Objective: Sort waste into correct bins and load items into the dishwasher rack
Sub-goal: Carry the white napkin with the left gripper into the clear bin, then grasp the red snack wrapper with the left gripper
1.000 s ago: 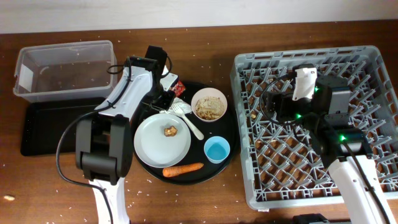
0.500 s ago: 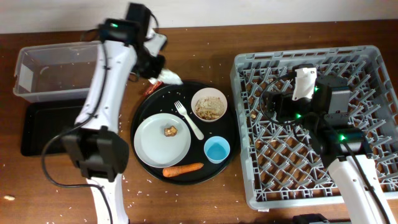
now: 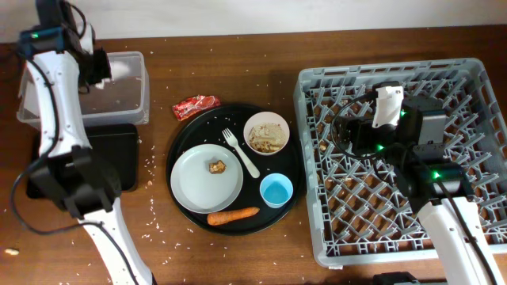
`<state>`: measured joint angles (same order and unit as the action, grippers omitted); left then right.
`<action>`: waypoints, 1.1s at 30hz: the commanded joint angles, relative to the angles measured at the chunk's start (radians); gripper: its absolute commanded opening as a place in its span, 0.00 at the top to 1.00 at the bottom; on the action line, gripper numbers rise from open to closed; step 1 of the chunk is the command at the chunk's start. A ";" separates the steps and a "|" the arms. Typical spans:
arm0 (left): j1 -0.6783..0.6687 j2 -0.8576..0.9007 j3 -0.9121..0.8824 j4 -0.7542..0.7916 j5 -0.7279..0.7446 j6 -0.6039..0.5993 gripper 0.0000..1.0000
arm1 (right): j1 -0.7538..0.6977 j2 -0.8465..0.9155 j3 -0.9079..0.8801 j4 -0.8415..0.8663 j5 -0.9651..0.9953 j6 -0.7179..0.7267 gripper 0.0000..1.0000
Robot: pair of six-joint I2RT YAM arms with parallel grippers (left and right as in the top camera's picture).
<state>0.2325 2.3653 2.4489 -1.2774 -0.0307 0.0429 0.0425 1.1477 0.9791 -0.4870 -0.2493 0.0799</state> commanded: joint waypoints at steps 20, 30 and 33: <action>-0.253 0.019 0.245 -0.144 0.180 0.317 0.01 | -0.005 0.013 0.016 0.003 0.002 0.005 0.08; -0.350 0.246 0.220 -0.115 0.132 0.378 0.01 | -0.005 0.013 0.016 -0.014 0.003 0.005 0.08; -0.349 0.306 0.220 -0.115 0.131 0.378 0.01 | -0.005 0.013 0.016 -0.015 0.003 0.005 0.08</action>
<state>-0.1226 2.6270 2.6698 -1.3945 0.1078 0.4015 0.0425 1.1576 0.9791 -0.5018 -0.2493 0.0799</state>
